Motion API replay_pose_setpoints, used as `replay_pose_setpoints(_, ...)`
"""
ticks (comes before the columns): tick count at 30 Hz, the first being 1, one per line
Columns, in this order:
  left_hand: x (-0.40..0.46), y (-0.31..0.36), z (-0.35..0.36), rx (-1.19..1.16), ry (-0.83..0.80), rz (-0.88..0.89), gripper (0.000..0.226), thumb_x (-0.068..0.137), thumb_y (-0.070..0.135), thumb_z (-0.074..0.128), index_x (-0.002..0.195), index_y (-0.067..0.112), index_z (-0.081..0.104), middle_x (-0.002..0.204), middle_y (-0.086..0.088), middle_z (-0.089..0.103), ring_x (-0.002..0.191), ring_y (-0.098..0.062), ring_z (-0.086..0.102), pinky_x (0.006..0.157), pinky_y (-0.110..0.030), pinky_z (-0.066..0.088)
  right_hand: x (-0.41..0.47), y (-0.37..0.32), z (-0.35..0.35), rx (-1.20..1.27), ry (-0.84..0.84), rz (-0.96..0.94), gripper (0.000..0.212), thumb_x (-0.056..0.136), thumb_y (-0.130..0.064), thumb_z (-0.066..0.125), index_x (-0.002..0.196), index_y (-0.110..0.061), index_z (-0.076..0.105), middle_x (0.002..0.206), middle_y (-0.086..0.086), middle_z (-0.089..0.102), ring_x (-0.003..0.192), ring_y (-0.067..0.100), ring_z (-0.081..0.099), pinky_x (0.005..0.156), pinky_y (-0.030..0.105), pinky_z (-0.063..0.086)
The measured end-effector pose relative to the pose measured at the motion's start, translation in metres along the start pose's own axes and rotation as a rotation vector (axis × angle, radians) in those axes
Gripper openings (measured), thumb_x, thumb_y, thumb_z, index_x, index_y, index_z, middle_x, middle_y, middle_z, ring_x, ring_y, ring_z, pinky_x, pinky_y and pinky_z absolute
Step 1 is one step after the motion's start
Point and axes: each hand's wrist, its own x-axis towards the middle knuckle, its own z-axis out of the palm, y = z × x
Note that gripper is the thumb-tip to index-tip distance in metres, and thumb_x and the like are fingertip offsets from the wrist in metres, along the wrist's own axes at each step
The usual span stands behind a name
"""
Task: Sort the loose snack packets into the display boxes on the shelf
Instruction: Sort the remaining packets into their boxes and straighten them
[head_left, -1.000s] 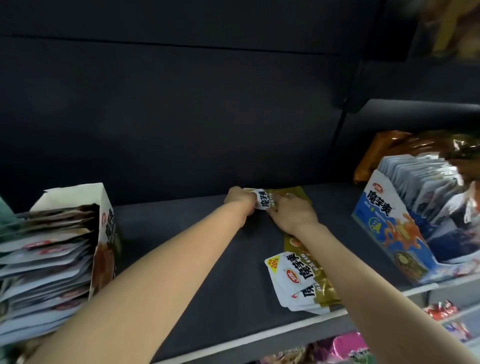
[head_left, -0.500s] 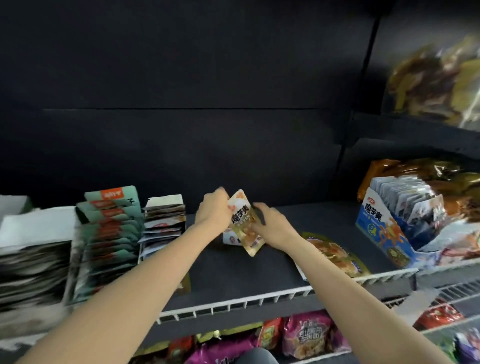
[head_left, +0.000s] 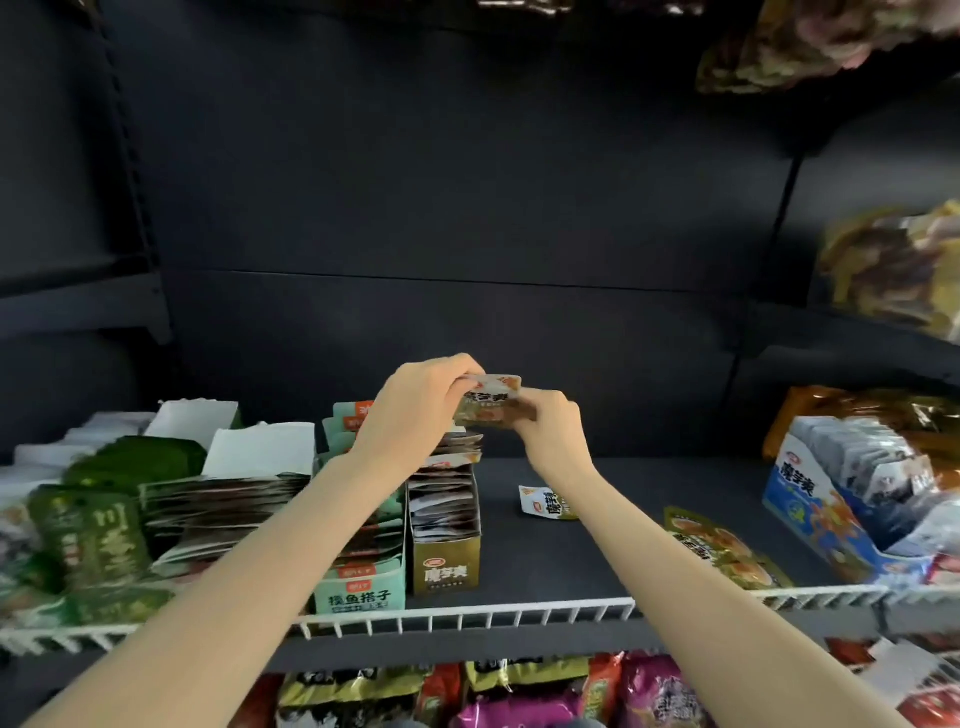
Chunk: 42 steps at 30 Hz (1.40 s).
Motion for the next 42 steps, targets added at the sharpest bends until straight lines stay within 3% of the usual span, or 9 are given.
replay_pose_setpoints(6, -0.012, -0.023, -0.020, 0.056, -0.089, -0.119, 0.020, 0.097, 0.020, 0.047, 0.102, 0.020, 0.067, 0.088, 0.001, 0.069, 0.078, -0.015, 0.063, 0.074, -0.040, 0.053, 0.004, -0.012, 0.034, 0.028, -0.126, 0.014, 0.022, 0.091, -0.006, 0.052, 0.094, -0.016, 0.071, 0.076, -0.007, 0.066, 0.069, 0.008, 0.059, 0.056, 0.007, 0.040)
replay_pose_setpoints(15, -0.017, -0.026, -0.010, 0.090, -0.140, -0.154, 0.025, 0.099, 0.024, 0.043, 0.110, 0.022, 0.065, 0.102, 0.003, 0.067, 0.095, -0.014, 0.061, 0.074, -0.026, 0.046, 0.003, -0.002, 0.037, -0.029, -0.057, -0.056, 0.017, 0.090, -0.007, 0.054, 0.096, -0.013, 0.069, 0.088, 0.001, 0.071, 0.083, 0.015, 0.065, 0.075, 0.031, 0.053)
replay_pose_setpoints(21, -0.012, -0.030, -0.003, 0.148, -0.210, -0.222, 0.027, 0.100, 0.023, 0.039, 0.112, 0.023, 0.063, 0.098, -0.002, 0.067, 0.078, -0.015, 0.060, 0.066, -0.027, 0.047, 0.008, 0.002, 0.036, -0.088, -0.159, -0.041, 0.020, 0.095, -0.012, 0.050, 0.102, -0.012, 0.069, 0.086, -0.003, 0.065, 0.079, 0.014, 0.059, 0.062, 0.016, 0.042)
replay_pose_setpoints(25, -0.010, -0.036, 0.006, 0.274, -0.303, -0.247, 0.028, 0.101, 0.022, 0.037, 0.115, 0.024, 0.060, 0.103, -0.004, 0.065, 0.076, -0.018, 0.060, 0.062, -0.028, 0.046, 0.009, 0.003, 0.041, -0.057, -0.096, -0.057, 0.022, 0.093, -0.012, 0.054, 0.111, -0.016, 0.065, 0.099, -0.006, 0.067, 0.091, 0.007, 0.061, 0.080, 0.018, 0.047)
replay_pose_setpoints(29, -0.006, -0.039, 0.014, 0.300, -0.432, -0.269, 0.029, 0.100, 0.026, 0.038, 0.112, 0.018, 0.063, 0.105, -0.005, 0.066, 0.084, -0.021, 0.062, 0.067, -0.034, 0.052, 0.009, 0.011, 0.042, -0.103, -0.086, -0.057, 0.019, 0.094, -0.013, 0.050, 0.098, -0.017, 0.068, 0.092, -0.004, 0.068, 0.083, 0.009, 0.061, 0.072, 0.019, 0.047)
replay_pose_setpoints(34, -0.011, -0.017, 0.033, 0.338, -0.239, -0.093, 0.026, 0.097, 0.027, 0.042, 0.115, 0.019, 0.059, 0.111, 0.003, 0.060, 0.106, -0.016, 0.050, 0.088, -0.032, 0.039, 0.004, 0.027, 0.031, -0.082, -0.089, -0.016, 0.023, 0.097, -0.015, 0.048, 0.110, -0.018, 0.067, 0.098, -0.006, 0.069, 0.089, 0.007, 0.061, 0.075, 0.013, 0.045)
replay_pose_setpoints(38, -0.017, 0.013, 0.070, 0.402, -0.108, 0.212, 0.011, 0.084, 0.018, 0.061, 0.092, 0.013, 0.066, 0.094, -0.002, 0.065, 0.089, -0.022, 0.057, 0.072, -0.036, 0.045, -0.006, 0.066, 0.017, -0.139, -0.062, 0.127, 0.023, 0.096, -0.011, 0.046, 0.109, -0.013, 0.065, 0.099, 0.003, 0.069, 0.088, 0.016, 0.062, 0.074, 0.023, 0.045)
replay_pose_setpoints(40, -0.017, 0.026, 0.099, 0.282, -0.282, 0.153, 0.017, 0.090, 0.016, 0.053, 0.103, 0.011, 0.061, 0.102, -0.005, 0.061, 0.096, -0.024, 0.055, 0.078, -0.037, 0.044, -0.011, 0.095, 0.010, -0.216, -0.093, 0.211, 0.024, 0.093, -0.006, 0.045, 0.107, -0.010, 0.064, 0.101, 0.008, 0.069, 0.091, 0.023, 0.063, 0.071, 0.024, 0.040)
replay_pose_setpoints(42, -0.017, 0.032, 0.128, 0.138, -0.459, -0.073, 0.024, 0.094, 0.017, 0.046, 0.116, 0.010, 0.055, 0.115, -0.008, 0.054, 0.108, -0.025, 0.051, 0.088, -0.040, 0.045, -0.013, 0.121, 0.005, -0.238, -0.120, 0.299, 0.028, 0.092, -0.007, 0.046, 0.113, -0.011, 0.063, 0.111, 0.008, 0.068, 0.104, 0.026, 0.061, 0.078, 0.026, 0.042)
